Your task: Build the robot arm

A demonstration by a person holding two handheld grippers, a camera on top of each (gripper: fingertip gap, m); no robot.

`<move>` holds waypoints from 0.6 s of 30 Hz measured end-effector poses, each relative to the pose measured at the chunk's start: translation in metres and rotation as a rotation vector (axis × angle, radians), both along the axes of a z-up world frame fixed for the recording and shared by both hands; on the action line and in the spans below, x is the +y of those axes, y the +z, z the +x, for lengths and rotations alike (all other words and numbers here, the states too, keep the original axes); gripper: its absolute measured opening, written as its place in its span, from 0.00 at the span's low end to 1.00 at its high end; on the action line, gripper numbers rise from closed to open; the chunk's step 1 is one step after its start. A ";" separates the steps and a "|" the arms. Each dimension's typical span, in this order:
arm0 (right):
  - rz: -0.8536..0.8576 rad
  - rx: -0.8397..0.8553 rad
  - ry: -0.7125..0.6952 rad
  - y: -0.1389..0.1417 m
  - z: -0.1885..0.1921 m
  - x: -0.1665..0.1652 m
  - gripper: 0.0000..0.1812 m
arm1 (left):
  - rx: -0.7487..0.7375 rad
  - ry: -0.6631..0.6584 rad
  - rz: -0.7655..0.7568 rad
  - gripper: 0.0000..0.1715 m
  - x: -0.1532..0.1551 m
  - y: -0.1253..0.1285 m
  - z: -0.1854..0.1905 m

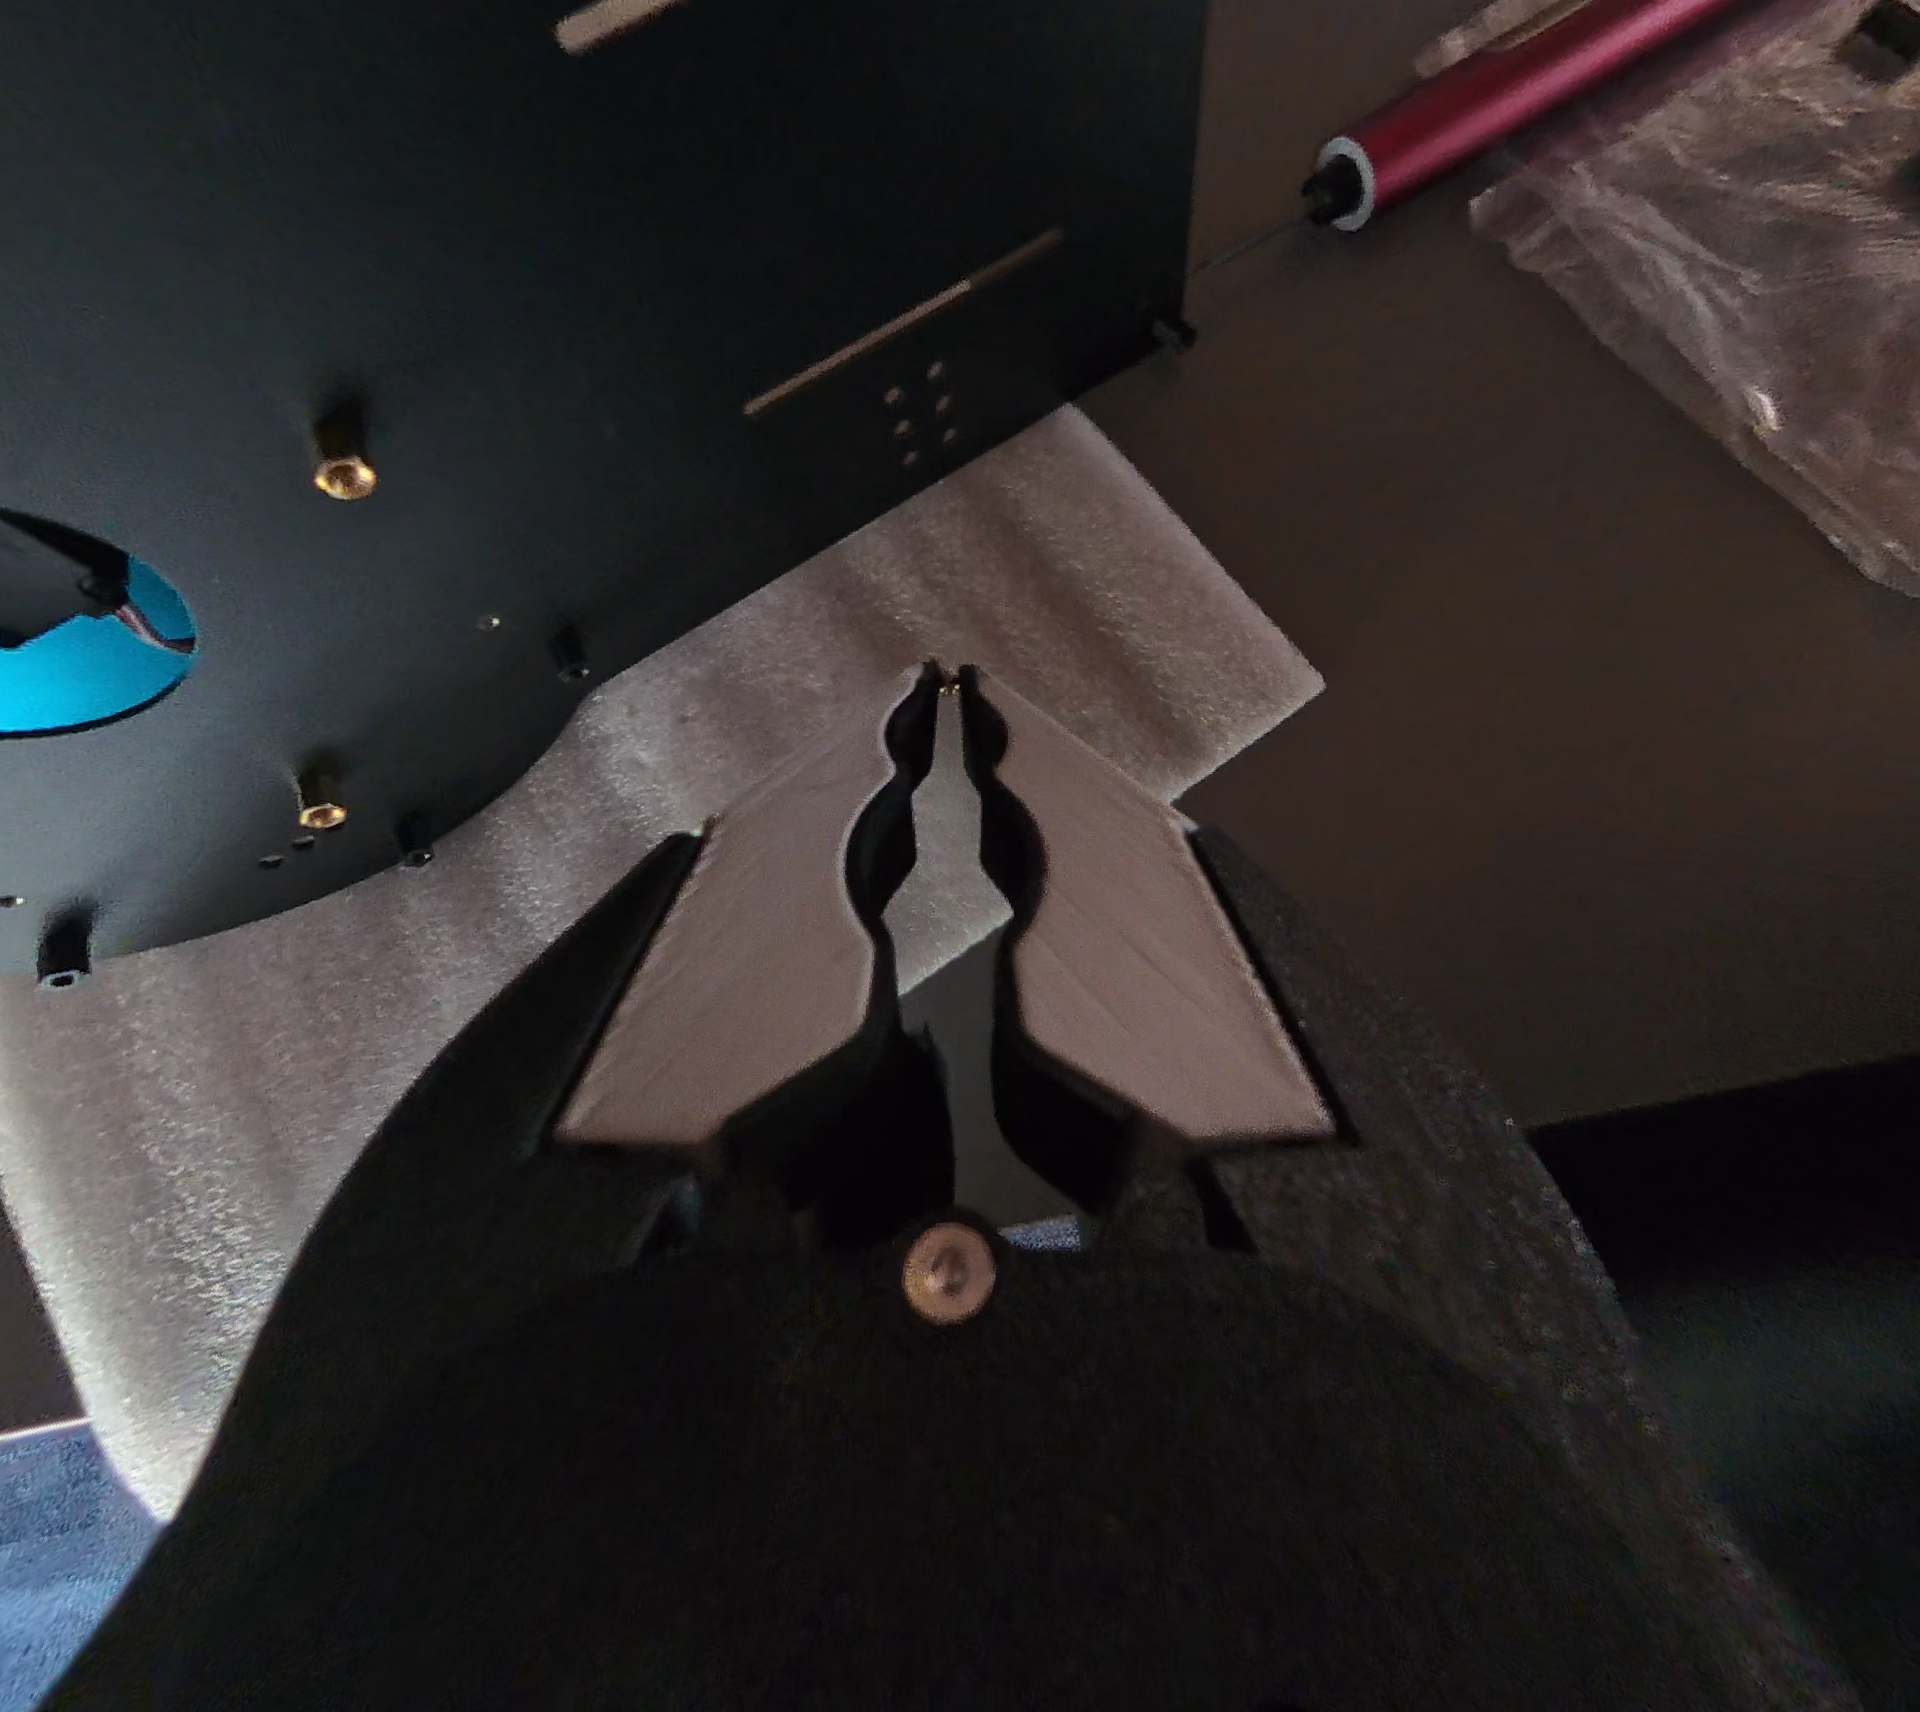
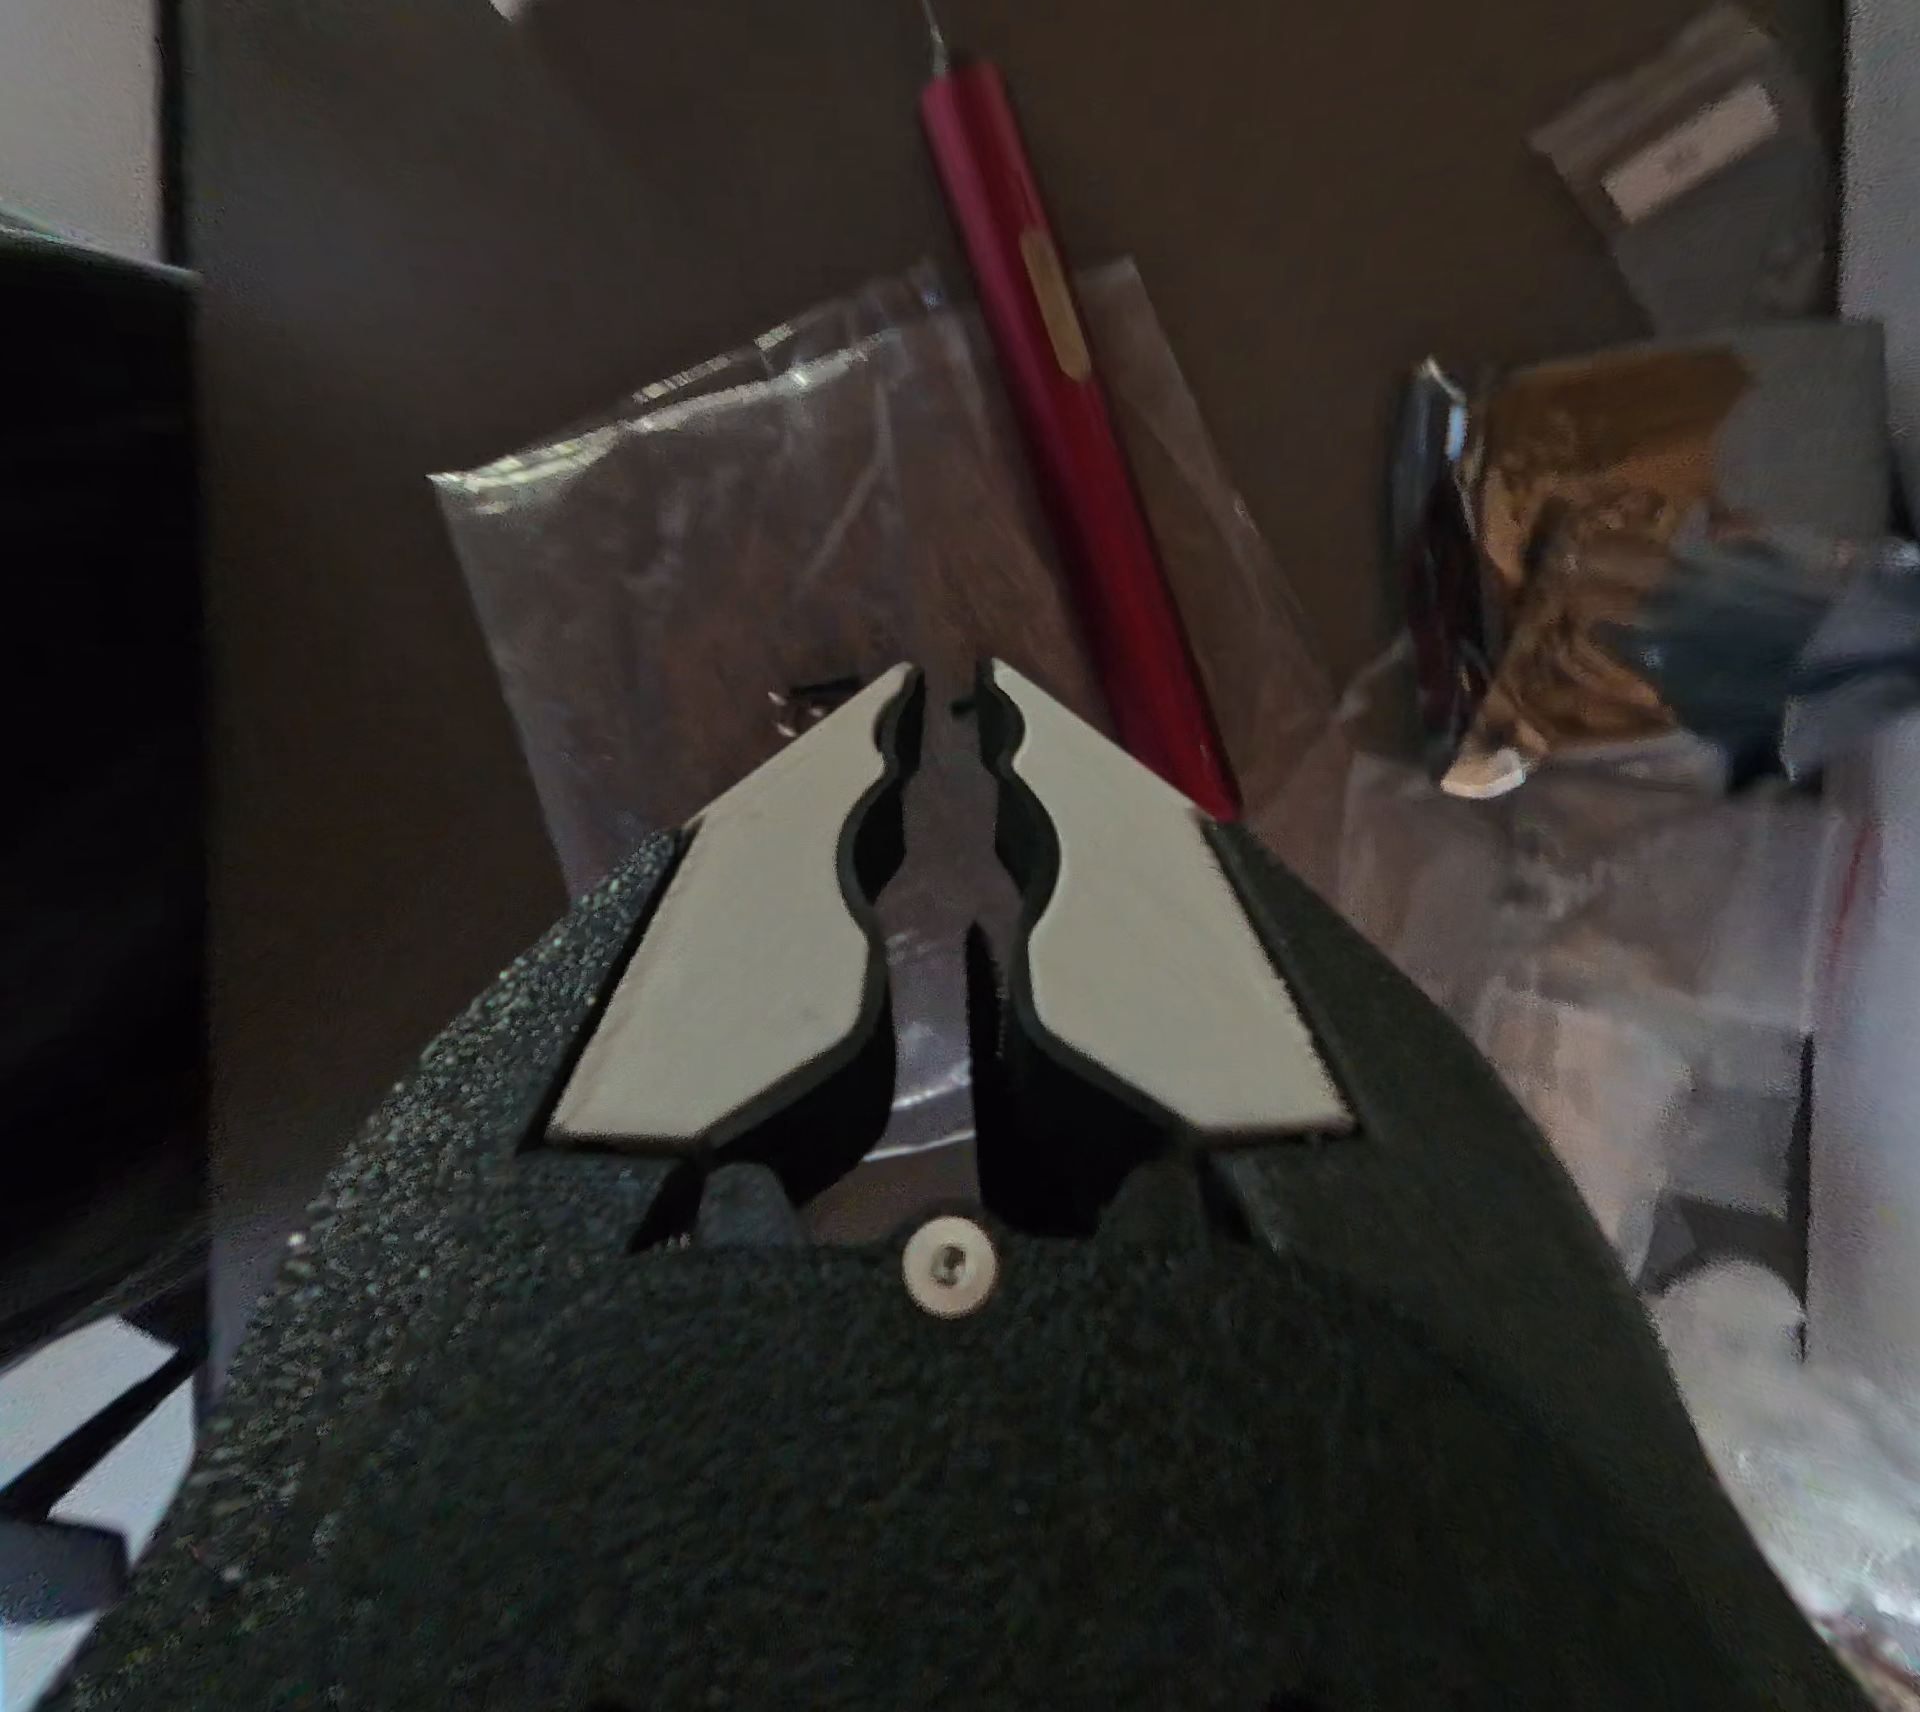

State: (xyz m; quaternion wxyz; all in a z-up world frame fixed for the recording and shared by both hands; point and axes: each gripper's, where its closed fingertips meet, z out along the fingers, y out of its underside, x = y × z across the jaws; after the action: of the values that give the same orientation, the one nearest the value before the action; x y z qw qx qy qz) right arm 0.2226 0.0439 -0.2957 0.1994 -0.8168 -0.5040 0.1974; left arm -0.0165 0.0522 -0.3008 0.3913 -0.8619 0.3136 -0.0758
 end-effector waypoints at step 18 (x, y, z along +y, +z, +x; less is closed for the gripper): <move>0.058 0.012 -0.243 -0.026 0.003 0.006 0.04 | -0.041 0.024 -0.029 0.02 -0.004 -0.001 -0.011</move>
State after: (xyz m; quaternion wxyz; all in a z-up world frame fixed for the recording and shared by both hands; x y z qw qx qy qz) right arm 0.2251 0.0500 -0.3213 0.2482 -0.8646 -0.4056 0.1621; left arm -0.0272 0.0483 -0.3021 0.3859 -0.8695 0.2938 -0.0934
